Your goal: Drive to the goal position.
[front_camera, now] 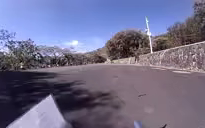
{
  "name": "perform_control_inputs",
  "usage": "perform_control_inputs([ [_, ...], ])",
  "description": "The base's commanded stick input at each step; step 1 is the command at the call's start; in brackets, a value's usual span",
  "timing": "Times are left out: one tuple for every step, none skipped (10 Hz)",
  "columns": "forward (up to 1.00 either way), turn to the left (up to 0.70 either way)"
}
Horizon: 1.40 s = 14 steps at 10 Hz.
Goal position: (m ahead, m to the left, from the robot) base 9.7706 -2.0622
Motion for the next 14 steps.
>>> perform_control_inputs([
  [0.70,0.00],
  [0.70,0.00],
  [0.70,0.00],
  [0.70,0.00],
  [0.70,0.00],
  [0.70,0.00],
  [0.70,0.00],
  [0.70,0.00],
  [0.70,0.00],
  [0.70,0.00],
  [0.70,0.00],
  [0.70,0.00],
  [0.70,0.00],
  [0.70,0.00],
])
